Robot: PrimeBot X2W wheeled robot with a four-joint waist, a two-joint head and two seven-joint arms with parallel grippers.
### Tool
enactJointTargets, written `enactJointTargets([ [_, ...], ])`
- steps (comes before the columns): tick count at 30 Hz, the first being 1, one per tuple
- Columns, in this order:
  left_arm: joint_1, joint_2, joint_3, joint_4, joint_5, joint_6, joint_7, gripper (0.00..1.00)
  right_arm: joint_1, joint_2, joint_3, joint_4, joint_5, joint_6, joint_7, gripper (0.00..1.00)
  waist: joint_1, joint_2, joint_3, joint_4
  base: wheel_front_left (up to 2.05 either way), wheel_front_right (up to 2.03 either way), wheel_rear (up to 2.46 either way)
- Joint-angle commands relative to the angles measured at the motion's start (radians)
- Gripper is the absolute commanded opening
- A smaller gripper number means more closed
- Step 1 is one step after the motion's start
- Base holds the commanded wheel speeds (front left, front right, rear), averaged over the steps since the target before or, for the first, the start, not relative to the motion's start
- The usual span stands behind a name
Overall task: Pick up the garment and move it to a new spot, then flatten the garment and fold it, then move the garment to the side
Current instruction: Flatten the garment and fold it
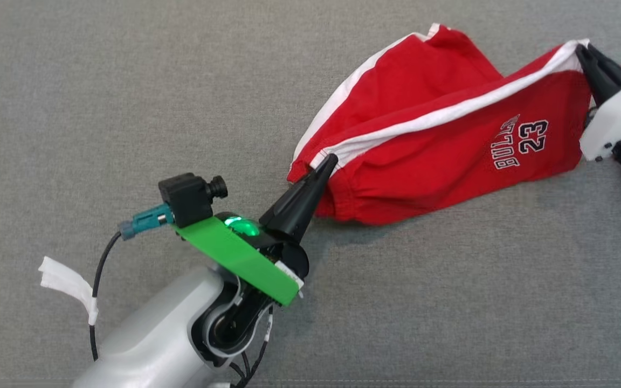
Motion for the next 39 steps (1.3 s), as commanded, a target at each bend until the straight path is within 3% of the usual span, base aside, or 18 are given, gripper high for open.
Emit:
enactJointTargets([
  [1,-0.031,-0.010,0.009,0.011,-0.004,0.001,-0.004,0.00,-0.055,0.009,0.016,0.028,-0.013,-0.001,0.012,0.00,0.0001,0.0000,0.089,0.073,0.00,0.00,0.00],
  [11,-0.059,-0.095,0.113,0.115,0.056,0.001,-0.003,0.00,-0.309,0.087,0.108,0.268,-0.032,-0.001,0.014,0.00,0.0001,0.0000,0.170,0.147,0.00,0.00,0.00],
  [20,-0.036,-0.136,0.181,0.158,0.076,0.001,-0.003,0.00,-0.402,0.104,0.192,0.363,0.004,-0.001,-0.043,0.00,0.0001,0.0000,0.197,0.169,0.00,0.00,0.00],
  [21,-0.038,-0.138,0.180,0.161,0.076,0.001,-0.003,0.08,-0.412,0.107,0.201,0.374,0.004,-0.001,-0.056,0.00,0.0001,0.0000,0.199,0.171,0.00,0.00,0.00],
  [22,-0.041,-0.141,0.175,0.163,0.074,0.001,-0.003,0.22,-0.420,0.110,0.208,0.387,0.007,-0.001,-0.067,0.09,0.0001,0.0000,0.202,0.172,0.00,0.00,0.00],
  [23,-0.046,-0.144,0.171,0.165,0.075,0.001,-0.003,0.36,-0.426,0.113,0.216,0.400,0.009,-0.001,-0.077,0.29,0.0001,0.0000,0.204,0.172,0.00,0.00,0.00],
  [24,-0.050,-0.148,0.165,0.168,0.074,0.001,-0.003,0.47,-0.432,0.117,0.224,0.412,0.011,-0.001,-0.087,0.42,0.0001,0.0000,0.205,0.172,0.00,0.00,0.00],
  [25,-0.053,-0.151,0.160,0.170,0.070,0.001,-0.003,0.64,-0.439,0.121,0.232,0.421,0.015,-0.001,-0.099,0.61,0.0001,0.0000,0.204,0.172,0.00,0.00,0.00],
  [26,-0.056,-0.150,0.157,0.175,0.071,0.001,-0.003,0.98,-0.445,0.124,0.237,0.431,0.018,-0.001,-0.117,1.00,0.0001,0.0000,0.202,0.170,0.00,0.00,0.00],
  [31,-0.030,-0.145,0.194,0.219,0.131,0.001,-0.003,1.00,-0.423,0.137,0.256,0.437,0.050,-0.001,-0.244,1.00,0.0001,0.0000,0.161,0.150,0.00,0.00,0.00],
  [36,0.043,-0.163,0.326,0.270,0.349,0.014,-0.003,1.00,-0.343,0.132,0.271,0.377,0.101,-0.001,-0.289,1.00,0.0001,0.0000,0.094,0.111,0.00,0.00,0.00],
  [39,0.147,-0.200,0.444,0.235,0.543,0.070,-0.003,1.00,-0.255,0.114,0.241,0.297,0.129,-0.001,-0.292,1.00,0.0001,0.0000,0.041,0.082,0.00,0.00,0.00],
])
